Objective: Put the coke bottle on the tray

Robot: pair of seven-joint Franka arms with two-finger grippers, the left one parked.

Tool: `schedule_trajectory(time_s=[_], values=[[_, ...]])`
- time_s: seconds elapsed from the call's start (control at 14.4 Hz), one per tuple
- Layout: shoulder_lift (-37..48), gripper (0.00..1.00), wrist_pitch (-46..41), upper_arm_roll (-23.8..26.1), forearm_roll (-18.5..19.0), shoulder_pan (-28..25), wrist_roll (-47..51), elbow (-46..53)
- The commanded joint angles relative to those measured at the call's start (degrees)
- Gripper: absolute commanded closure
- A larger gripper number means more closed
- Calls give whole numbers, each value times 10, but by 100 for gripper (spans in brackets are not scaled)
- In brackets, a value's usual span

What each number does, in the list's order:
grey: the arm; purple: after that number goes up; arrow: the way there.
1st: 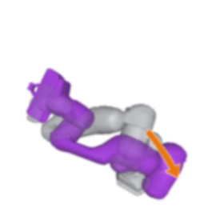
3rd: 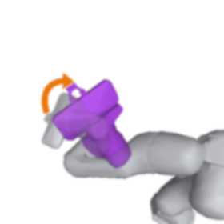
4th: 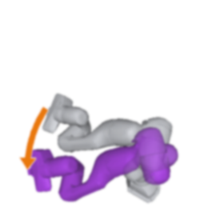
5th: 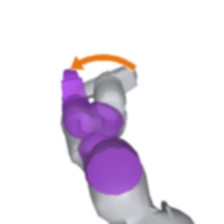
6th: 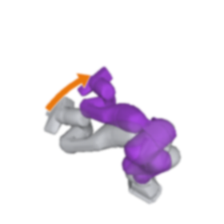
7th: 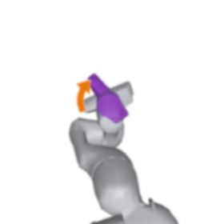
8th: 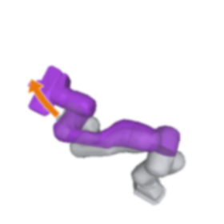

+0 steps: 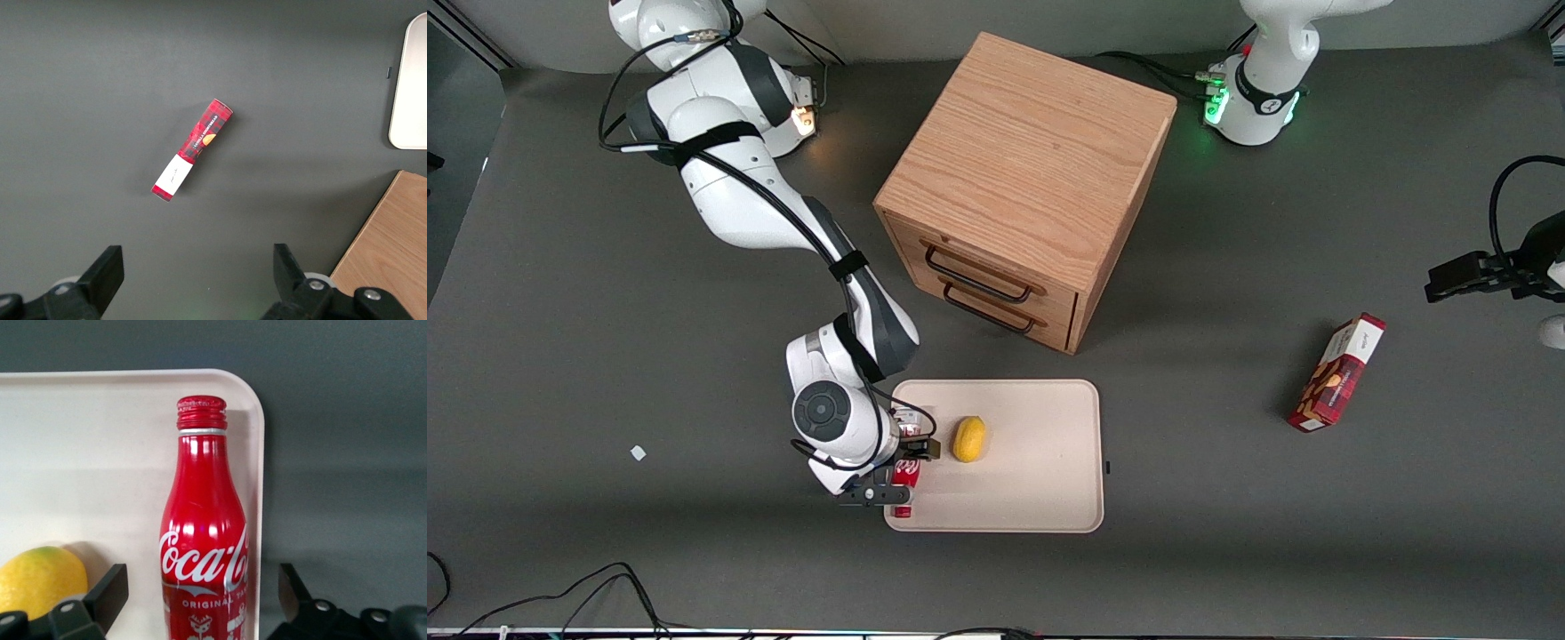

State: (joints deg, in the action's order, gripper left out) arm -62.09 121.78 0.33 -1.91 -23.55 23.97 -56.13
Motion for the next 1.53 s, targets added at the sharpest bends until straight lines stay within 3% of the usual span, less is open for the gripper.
schedule_trajectory(time_s=[0.0, 0.42, 0.97, 1.11, 1.46], values=[[-3, 0, 3, -4, -6, -4, -10, 11], [49, 0, -35, -4, -6, -2, -7, -18], [327, 0, -78, -4, -6, 53, -45, -306], [395, 0, -85, -2, -6, 82, -100, -368], [488, 0, -191, 3, -8, 143, -174, -392]])
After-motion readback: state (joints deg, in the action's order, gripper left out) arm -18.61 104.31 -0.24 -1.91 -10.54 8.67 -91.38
